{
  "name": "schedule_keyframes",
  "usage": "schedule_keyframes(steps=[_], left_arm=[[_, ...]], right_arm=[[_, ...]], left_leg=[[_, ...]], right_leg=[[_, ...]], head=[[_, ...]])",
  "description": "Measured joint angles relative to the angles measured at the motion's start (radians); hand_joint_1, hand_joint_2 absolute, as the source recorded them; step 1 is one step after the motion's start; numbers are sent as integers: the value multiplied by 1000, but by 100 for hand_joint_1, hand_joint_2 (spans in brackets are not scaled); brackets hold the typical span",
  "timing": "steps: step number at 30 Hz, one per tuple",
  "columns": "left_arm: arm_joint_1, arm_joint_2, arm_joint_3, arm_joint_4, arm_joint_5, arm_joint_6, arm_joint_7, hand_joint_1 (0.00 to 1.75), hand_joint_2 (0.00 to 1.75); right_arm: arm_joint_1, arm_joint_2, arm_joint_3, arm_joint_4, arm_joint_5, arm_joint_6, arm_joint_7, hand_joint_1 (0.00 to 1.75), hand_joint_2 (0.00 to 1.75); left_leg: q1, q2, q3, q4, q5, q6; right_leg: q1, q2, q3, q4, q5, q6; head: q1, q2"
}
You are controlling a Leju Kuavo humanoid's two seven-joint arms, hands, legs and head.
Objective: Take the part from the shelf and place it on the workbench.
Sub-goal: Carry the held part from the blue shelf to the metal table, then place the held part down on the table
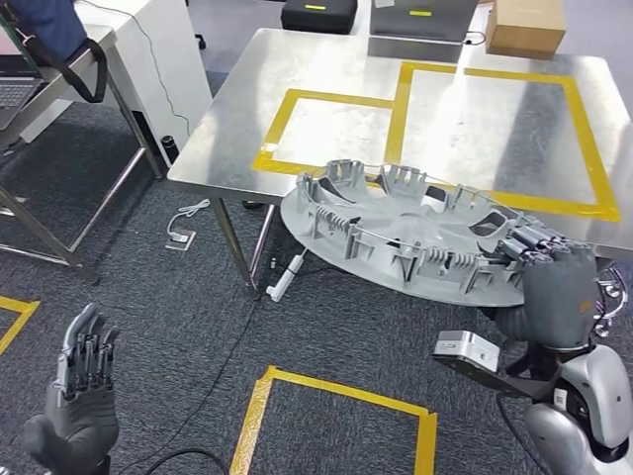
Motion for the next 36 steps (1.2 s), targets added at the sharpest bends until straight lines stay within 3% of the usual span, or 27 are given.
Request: schedule_keyframes(steps=[4, 7, 8, 9, 10, 12, 13, 15, 19, 20, 23, 24, 25, 26, 28, 29, 31, 34, 36], left_arm=[[0, -1, 0, 0, 1, 0, -1, 0, 0], [-1, -2, 1, 0, 1, 0, -1, 0, 0], [-1, -2, 1, 0, 1, 0, -1, 0, 0], [-1, -2, 1, 1, 1, 0, -1, 0, 0], [-1, -3, 1, 1, 1, 0, -1, 0, 0], [-1, -3, 1, 1, 1, 0, -1, 0, 0], [-1, -3, 1, 1, 2, 0, -1, 0, 0], [-1, -2, 1, 1, 2, 0, -1, 0, 0], [-2, -2, 1, 1, 3, 0, -1, 0, 0], [-3, -2, 1, 1, 4, 0, -1, 0, 0], [-3, -2, 1, 1, 5, 0, -2, 0, 0], [-3, -2, 1, 2, 6, 0, -2, 0, 0], [-2, -2, 1, 2, 7, 0, -2, 0, 0], [-3, -2, 1, 3, 8, 0, -2, 0, 0], [-3, -2, 1, 3, 10, 0, -2, 0, 0], [-3, -2, 1, 3, 11, -1, -3, 0, 0], [-4, -2, 1, 3, 13, -3, -4, 0, 0], [-3, -2, 1, 3, 14, -4, -5, 0, 0], [-5, -3, 2, 3, 15, -5, -6, 0, 0]], right_arm=[[0, 0, -1, 0, 0, 0, 0, 175, 175], [-1, 0, -1, 0, -1, -1, 0, 175, 175], [-1, 0, -1, 0, -1, -1, 0, 175, 175], [0, 0, -1, 0, -1, -1, 0, 175, 175], [0, 0, -1, 1, -1, 0, 0, 175, 175], [0, 0, -1, 2, -2, 0, 1, 175, 175], [-1, 0, -1, 3, -2, 0, 1, 175, 175], [-4, 0, 0, 3, -3, 1, 1, 175, 175], [-6, 0, -1, 3, -4, 4, 6, 175, 175], [-7, 0, -1, 3, -5, 6, 8, 175, 175], [-15, 0, -1, 3, -7, 10, 9, 175, 175], [-16, 0, -1, 3, -7, 11, 10, 175, 175], [-17, 0, -1, 3, -8, 12, 11, 175, 175], [-18, 0, 0, 4, -8, 13, 12, 175, 175], [-20, 0, 0, 4, -8, 15, 13, 175, 175], [-22, 0, 0, 4, -8, 15, 13, 175, 175], [-26, 0, 0, 6, -8, 15, 14, 175, 175], [-29, 0, -1, 6, -8, 15, 14, 175, 175], [-32, 0, -1, 6, -9, 16, 14, 175, 175]], left_leg=[[6, 3, 19, -43, 4, -3], [10, 5, 30, -52, 1, -2], [11, 5, 33, -52, -3, -3], [12, 5, 37, -51, -7, -5], [14, 5, 43, -50, -12, -8], [18, 4, 55, -44, -27, -18], [18, 4, 57, -38, -35, -24], [14, 3, 55, -29, -43, -35], [14, 4, 44, -1, -64, -49], [15, 4, 26, 39, -83, -54], [17, 4, -78, 227, -144, -62], [17, 4, -105, 263, -145, -61], [17, 4, -115, 264, -125, -57], [15, 4, -109, 231, -89, -52], [10, 1, -65, 107, -5, -34], [6, -1, -45, 55, 18, -25], [0, -2, -26, 11, 12, -15], [4, -1, -8, -20, 4, -13], [11, 0, 9, -35, 2, -9]], right_leg=[[-3, -3, -17, 21, -20, 19], [-8, -6, -111, 193, -92, 33], [-10, -7, -146, 246, -104, 38], [-12, -8, -165, 267, -96, 42], [-15, -9, -163, 248, -67, 46], [-19, -16, -113, 125, 14, 53], [-19, -18, -83, 65, 37, 54], [-17, -19, -56, 14, 38, 42], [-19, -16, -47, 8, 28, 11], [-20, -16, -42, 7, 25, 5], [-18, -15, -28, 7, 14, -7], [-16, -13, -22, 7, 9, -9], [-15, -12, -14, 7, 4, -9], [-13, -10, -4, 6, -3, -8], [-10, -7, 12, 5, -17, -5], [-9, -5, 17, 4, -22, -1], [-11, -4, 16, 2, -27, 11], [-12, -7, 14, 3, -37, 26], [-11, -9, -23, 71, -71, 32]], head=[[1, 0], [4, 0], [4, 0], [4, 0], [4, 0], [4, 0], [6, 0], [5, 0], [-4, 0], [-5, 0], [-8, 0], [-8, 0], [-8, 0], [-8, 0], [-6, 0], [-5, 0], [-5, 0], [-7, 0], [-3, 0]])
